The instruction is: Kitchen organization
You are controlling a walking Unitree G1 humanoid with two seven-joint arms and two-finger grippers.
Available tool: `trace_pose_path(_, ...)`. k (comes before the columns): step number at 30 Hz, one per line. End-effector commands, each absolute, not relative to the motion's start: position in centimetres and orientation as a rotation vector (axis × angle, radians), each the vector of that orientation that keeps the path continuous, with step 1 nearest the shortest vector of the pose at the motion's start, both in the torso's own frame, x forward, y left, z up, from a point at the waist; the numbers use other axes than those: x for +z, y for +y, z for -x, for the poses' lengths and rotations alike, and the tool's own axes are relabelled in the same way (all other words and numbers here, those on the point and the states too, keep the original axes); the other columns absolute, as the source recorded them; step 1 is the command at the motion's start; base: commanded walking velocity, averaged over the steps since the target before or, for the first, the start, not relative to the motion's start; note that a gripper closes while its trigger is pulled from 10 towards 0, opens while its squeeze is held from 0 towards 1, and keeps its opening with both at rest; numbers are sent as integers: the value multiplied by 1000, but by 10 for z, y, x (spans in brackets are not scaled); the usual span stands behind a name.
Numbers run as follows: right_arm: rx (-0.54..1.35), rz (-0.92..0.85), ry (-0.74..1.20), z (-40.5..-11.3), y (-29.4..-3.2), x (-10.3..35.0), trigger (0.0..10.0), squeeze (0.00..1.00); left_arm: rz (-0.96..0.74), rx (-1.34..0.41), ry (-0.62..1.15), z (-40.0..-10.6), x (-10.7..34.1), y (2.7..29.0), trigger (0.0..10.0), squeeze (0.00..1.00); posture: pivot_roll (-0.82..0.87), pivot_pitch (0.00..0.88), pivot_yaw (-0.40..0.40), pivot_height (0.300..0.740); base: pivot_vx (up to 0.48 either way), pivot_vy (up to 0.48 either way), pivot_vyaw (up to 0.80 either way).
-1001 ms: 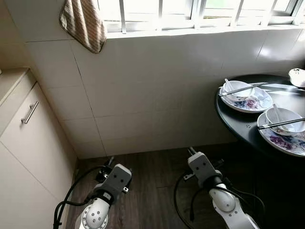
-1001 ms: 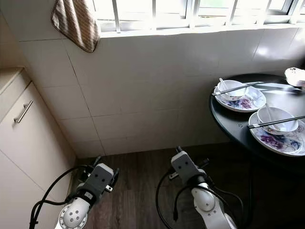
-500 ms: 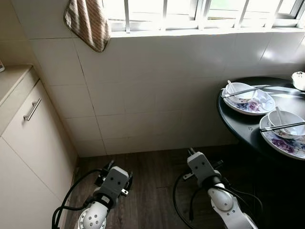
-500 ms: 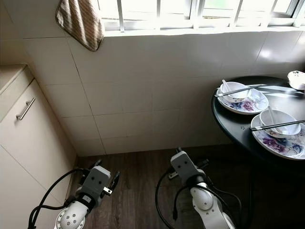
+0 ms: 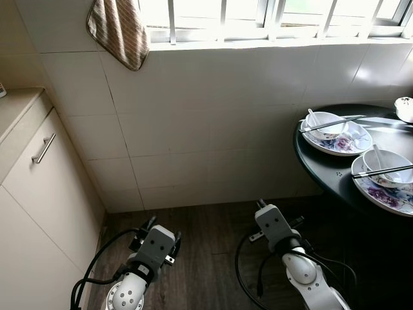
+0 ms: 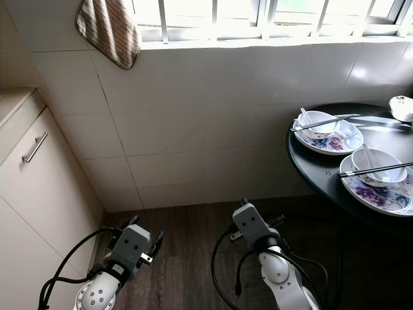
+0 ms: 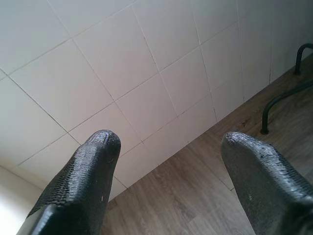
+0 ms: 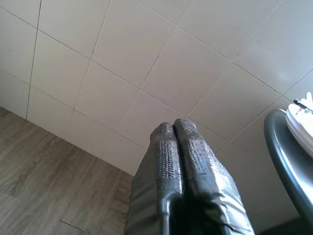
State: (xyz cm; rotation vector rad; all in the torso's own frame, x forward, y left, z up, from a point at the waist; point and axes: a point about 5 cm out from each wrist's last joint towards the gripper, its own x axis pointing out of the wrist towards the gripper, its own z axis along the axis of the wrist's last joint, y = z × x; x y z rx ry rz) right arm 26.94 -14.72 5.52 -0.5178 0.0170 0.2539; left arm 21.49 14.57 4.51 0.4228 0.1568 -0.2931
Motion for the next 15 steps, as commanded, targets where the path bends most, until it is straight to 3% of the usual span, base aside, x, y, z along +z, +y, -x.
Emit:
trace_pose_path(1,253,524,24,-272,-149,56,10000,0,-409,-297,140,-216,48,144,10000,0,24,0,-21,740,0,0,0)
trace_pose_path(11,262,523,23,-272,-150,57,10000,0,-404,-294,141,-216,48,142,10000,0,28,0,-30,740,0,-443,0)
trace_pose_path(15,264,521,22,-271,-151,57,10000,0,-369,-281,112,-216,51,142,10000,0,26,0,-31,740,0,-182,0)
